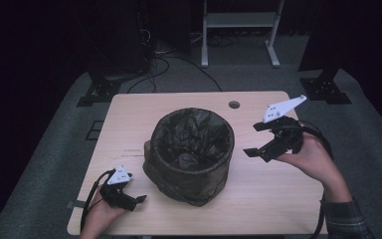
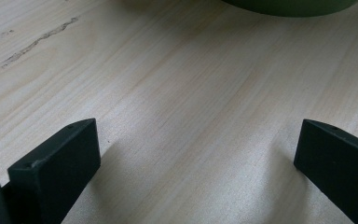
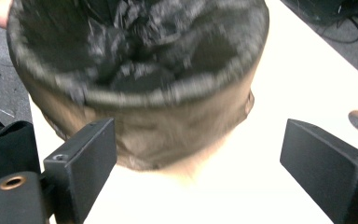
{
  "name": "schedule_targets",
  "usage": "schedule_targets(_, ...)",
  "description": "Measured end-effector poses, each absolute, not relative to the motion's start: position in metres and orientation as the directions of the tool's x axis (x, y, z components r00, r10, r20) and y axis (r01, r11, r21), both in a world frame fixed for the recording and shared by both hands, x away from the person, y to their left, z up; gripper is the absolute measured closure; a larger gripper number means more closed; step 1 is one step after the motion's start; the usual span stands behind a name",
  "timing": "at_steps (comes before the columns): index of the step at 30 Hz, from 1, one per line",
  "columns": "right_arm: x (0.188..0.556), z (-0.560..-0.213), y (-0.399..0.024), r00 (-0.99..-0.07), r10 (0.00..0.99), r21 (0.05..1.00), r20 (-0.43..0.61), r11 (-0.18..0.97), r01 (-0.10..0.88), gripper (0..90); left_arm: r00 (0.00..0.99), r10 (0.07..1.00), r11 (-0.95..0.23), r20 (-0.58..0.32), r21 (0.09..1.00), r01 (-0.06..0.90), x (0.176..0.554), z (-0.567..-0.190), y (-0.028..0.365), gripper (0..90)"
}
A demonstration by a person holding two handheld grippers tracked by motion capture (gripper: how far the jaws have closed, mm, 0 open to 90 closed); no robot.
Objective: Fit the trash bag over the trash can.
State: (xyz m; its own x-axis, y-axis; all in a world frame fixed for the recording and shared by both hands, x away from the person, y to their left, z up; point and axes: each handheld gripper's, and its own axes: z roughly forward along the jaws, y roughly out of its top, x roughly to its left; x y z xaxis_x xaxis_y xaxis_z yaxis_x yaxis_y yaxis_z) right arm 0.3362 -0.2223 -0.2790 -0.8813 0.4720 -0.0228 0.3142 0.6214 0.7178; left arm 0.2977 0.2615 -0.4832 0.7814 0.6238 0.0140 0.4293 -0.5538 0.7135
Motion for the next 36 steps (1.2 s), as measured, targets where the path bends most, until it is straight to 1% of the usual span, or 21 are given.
schedule_targets(3,0.333,-0.287,-0.231,-0.876,0.482,0.72,-0.014,0.613,0.326,9.4,0.781,0.624,-0.553,0.014,0.714,0.429,0.298,-0.483,0.261,0.0)
schedule_targets(4,0.331,-0.295,-0.239,-0.869,0.494,0.72,-0.005,0.605,0.34,9.4,0.781,0.624,-0.553,0.014,0.714,0.429,0.298,-0.483,0.261,0.0)
schedule_targets(5,0.331,-0.295,-0.239,-0.869,0.494,0.72,-0.005,0.605,0.34,9.4,0.781,0.624,-0.554,0.014,0.714,0.429,0.298,-0.483,0.261,0.0)
schedule_targets(10,0.325,-0.321,-0.256,-0.854,0.521,0.721,0.016,0.585,0.37,9.4,0.782,0.624,-0.554,0.014,0.713,0.429,0.298,-0.483,0.262,0.0)
schedule_targets(21,0.319,-0.392,-0.277,-0.803,0.592,0.682,0.063,0.563,0.468,9.4,0.781,0.624,-0.552,0.012,0.714,0.43,0.298,-0.483,0.261,0.0)
schedule_targets(22,0.317,-0.404,-0.279,-0.792,0.607,0.67,0.063,0.563,0.484,9.3,0.782,0.624,-0.553,0.013,0.714,0.429,0.298,-0.483,0.261,0.0)
schedule_targets(23,0.317,-0.404,-0.279,-0.792,0.607,0.67,0.063,0.563,0.484,9.3,0.782,0.624,-0.553,0.014,0.714,0.429,0.298,-0.483,0.261,0.0)
schedule_targets(24,0.315,-0.417,-0.281,-0.782,0.62,0.661,0.067,0.56,0.5,9.3,0.782,0.624,-0.553,0.013,0.714,0.429,0.298,-0.483,0.261,0.0)
schedule_targets(25,0.315,-0.417,-0.281,-0.782,0.62,0.661,0.067,0.56,0.5,9.3,0.782,0.624,-0.553,0.013,0.715,0.429,0.298,-0.483,0.261,0.0)
schedule_targets(27,0.313,-0.43,-0.283,-0.77,0.634,0.651,0.075,0.553,0.519,9.3,0.782,0.623,-0.553,0.013,0.714,0.429,0.298,-0.483,0.261,0.0)
schedule_targets(28,0.311,-0.442,-0.285,-0.762,0.642,0.643,0.085,0.549,0.534,9.3,0.782,0.623,-0.553,0.013,0.714,0.429,0.298,-0.483,0.261,0.0)
schedule_targets(29,0.311,-0.442,-0.285,-0.762,0.642,0.643,0.085,0.549,0.534,9.3,0.782,0.623,-0.553,0.013,0.714,0.429,0.298,-0.483,0.261,0.0)
schedule_targets(30,0.308,-0.452,-0.287,-0.759,0.647,0.641,0.076,0.551,0.534,9.3,0.782,0.623,-0.554,0.014,0.714,0.429,0.298,-0.483,0.261,0.0)
schedule_targets(34,0.303,-0.462,-0.289,-0.75,0.656,0.635,0.083,0.545,0.547,9.3,0.783,0.622,-0.554,0.013,0.714,0.428,0.298,-0.483,0.261,0.0)
schedule_targets(36,0.301,-0.467,-0.29,-0.749,0.659,0.632,0.07,0.551,0.544,9.3,0.783,0.622,-0.554,0.013,0.714,0.428,0.298,-0.483,0.261,0.0)
